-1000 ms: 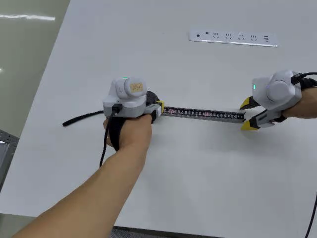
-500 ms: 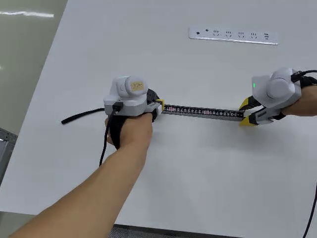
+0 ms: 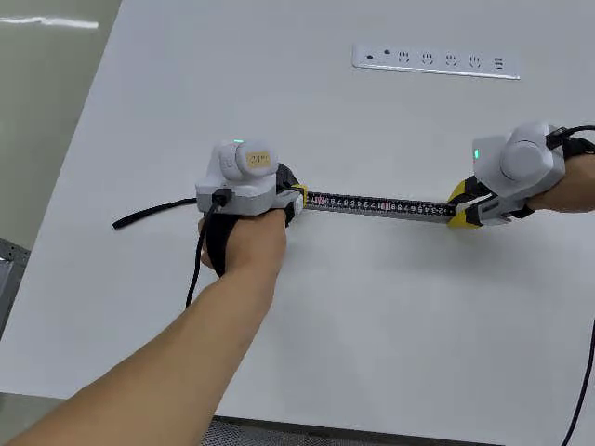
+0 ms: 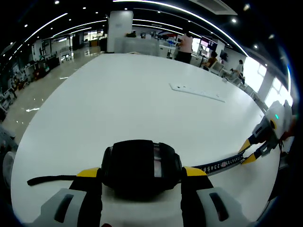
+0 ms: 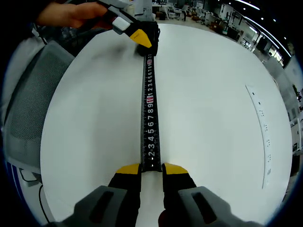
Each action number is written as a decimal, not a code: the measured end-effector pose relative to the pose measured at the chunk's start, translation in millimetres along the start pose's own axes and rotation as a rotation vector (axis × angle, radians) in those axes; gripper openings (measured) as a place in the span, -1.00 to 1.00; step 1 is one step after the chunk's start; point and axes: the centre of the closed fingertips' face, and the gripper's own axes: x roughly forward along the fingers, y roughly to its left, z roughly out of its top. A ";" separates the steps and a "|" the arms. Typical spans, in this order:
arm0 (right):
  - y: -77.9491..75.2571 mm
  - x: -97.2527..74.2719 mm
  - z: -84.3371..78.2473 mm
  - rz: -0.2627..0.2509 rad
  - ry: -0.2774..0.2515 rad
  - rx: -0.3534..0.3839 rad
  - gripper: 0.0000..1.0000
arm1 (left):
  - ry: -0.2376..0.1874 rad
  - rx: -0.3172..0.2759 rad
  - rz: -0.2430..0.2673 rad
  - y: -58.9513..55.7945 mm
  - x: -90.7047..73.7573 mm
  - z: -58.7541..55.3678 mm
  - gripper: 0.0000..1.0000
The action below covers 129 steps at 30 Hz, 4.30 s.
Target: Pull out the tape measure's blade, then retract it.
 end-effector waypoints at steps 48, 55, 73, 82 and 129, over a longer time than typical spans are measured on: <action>5.3 0.1 0.1 -0.005 0.012 -0.060 -0.73 | -0.006 -0.047 -0.052 -1.5 -1.5 1.0 0.25; 4.8 0.1 -0.3 -0.002 0.011 -0.055 -0.73 | 0.003 -0.074 -0.062 -1.7 -4.4 3.3 0.23; 5.6 0.6 0.2 -0.011 0.015 -0.065 -0.74 | -0.010 -0.046 -0.049 -0.6 -6.2 5.3 0.16; 2.7 2.7 5.8 -0.026 0.000 -0.065 -0.74 | -0.020 -0.038 -0.058 -0.2 -6.6 5.7 0.14; -2.0 17.5 42.7 -0.022 -0.042 -0.069 -0.74 | -0.018 -0.040 -0.068 0.1 -5.7 4.9 0.14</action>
